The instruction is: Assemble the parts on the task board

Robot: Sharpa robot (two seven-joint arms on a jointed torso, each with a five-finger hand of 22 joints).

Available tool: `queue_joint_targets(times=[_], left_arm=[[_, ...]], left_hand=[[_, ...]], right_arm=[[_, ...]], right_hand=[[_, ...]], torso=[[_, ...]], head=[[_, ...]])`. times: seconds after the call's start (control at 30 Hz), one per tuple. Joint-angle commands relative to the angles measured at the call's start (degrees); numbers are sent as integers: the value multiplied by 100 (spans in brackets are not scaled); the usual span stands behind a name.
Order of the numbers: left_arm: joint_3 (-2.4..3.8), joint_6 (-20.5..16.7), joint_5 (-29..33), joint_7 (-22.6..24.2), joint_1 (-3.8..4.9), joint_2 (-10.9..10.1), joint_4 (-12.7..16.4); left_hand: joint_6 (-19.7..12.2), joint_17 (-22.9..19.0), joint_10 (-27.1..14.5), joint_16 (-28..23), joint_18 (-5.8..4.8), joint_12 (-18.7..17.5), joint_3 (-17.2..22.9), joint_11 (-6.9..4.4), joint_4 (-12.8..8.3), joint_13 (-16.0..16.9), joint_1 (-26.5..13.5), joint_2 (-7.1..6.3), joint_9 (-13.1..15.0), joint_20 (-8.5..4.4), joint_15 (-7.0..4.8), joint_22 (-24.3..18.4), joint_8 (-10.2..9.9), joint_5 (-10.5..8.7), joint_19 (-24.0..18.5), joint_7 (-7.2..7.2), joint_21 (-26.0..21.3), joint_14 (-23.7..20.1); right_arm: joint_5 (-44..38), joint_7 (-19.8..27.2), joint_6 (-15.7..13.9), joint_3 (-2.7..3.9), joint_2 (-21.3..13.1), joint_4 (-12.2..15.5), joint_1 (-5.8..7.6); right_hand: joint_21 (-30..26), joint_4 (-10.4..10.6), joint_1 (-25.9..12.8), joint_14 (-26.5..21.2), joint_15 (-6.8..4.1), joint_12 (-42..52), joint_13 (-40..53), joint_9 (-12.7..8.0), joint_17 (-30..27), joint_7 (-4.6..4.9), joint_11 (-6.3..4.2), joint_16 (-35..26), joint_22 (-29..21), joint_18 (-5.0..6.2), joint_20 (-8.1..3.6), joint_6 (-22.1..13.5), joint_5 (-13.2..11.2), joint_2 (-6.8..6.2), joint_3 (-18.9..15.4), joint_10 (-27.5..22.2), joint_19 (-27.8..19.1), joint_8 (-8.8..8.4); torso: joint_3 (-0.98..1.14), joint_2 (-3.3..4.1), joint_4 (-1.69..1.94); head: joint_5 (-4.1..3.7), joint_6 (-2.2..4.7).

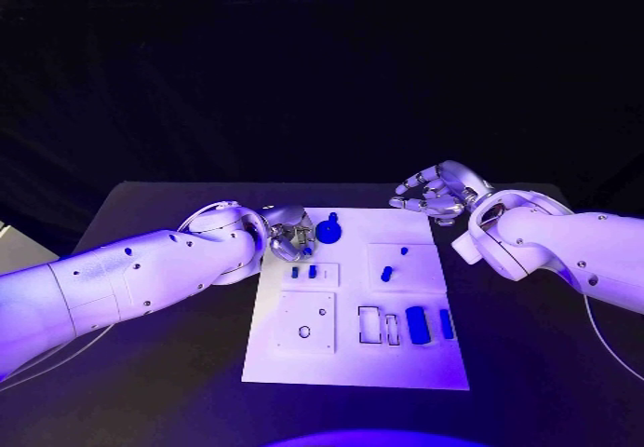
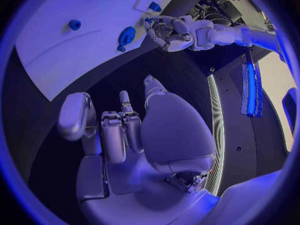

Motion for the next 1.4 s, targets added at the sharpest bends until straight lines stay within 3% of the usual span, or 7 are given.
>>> queue_joint_targets(times=[0.03,0.27,0.7,1.0,1.23,1.4], left_arm=[[-28,215,22,-59,-31,2,27],[-28,132,23,-58,-33,-20,63],[-25,-22,31,-45,-37,-70,93],[-18,-46,32,-60,-38,-111,108],[1,-92,52,-69,-38,-210,120],[23,-166,102,-21,-37,-324,157]], left_hand=[[-180,-5,-9,25,-105,-58,-7,17,-34,29,-92,-23,-30,-6,12,-5,-142,-20,-14,21,-28,3],[-542,-30,-13,31,-100,-107,4,4,-63,96,-123,-59,-104,-9,5,-20,-437,-15,-26,45,-53,-19],[-837,-16,30,47,-102,-109,-1,-15,-82,188,-155,-105,-166,-22,-9,-6,-670,-9,-6,19,-57,-9],[-890,-11,49,51,-103,-98,-11,-23,-83,212,-164,-117,-178,-27,-15,-1,-710,-13,1,14,-55,-4],[-1142,-37,21,48,-98,-107,-75,-36,-65,279,-197,-143,-230,-37,-26,-27,-872,-12,-15,-47,-87,-22],[-1162,-49,20,46,-95,-107,-81,-38,-64,285,-194,-140,-235,-38,-27,-38,-885,-11,-24,-53,-96,-27]], right_arm=[[-34,51,50,0,1,0,-3],[-34,54,50,0,4,-7,-4],[-34,58,49,0,7,-10,-8],[-34,38,73,0,-5,-22,-10],[-34,14,100,-1,-16,-49,-10],[-72,15,135,-3,-20,-94,-12]], right_hand=[[-20,-11,-10,518,22,-13,1226,3,1181,-11,12,-36,-3,101,-9,-11,32,63,-23,326,-21,18],[-20,-11,-10,518,22,-13,1226,3,1181,-11,12,-36,-3,101,-9,-11,32,63,-23,326,-21,18],[-20,-11,-10,518,22,-13,1226,3,1181,-11,12,-36,-3,101,-9,-11,32,63,-23,326,-21,18],[-56,-11,-9,514,22,-26,1213,2,1164,-11,12,-42,-25,107,-9,-17,31,61,-28,313,-32,18],[-64,-11,-10,512,22,-33,1207,1,1158,-10,12,-45,-29,109,-9,-19,30,59,-30,307,-34,17],[-549,-8,42,431,22,-991,320,-10,867,-4,13,-177,-328,189,-8,-112,32,49,-53,-519,-203,4]], torso=[[-4,-3,6],[-3,-2,3],[-3,0,6],[0,-2,3],[4,-6,2],[-3,-8,15]], head=[[-3,-5],[3,2],[1,10],[3,11],[-7,24],[-13,36]])
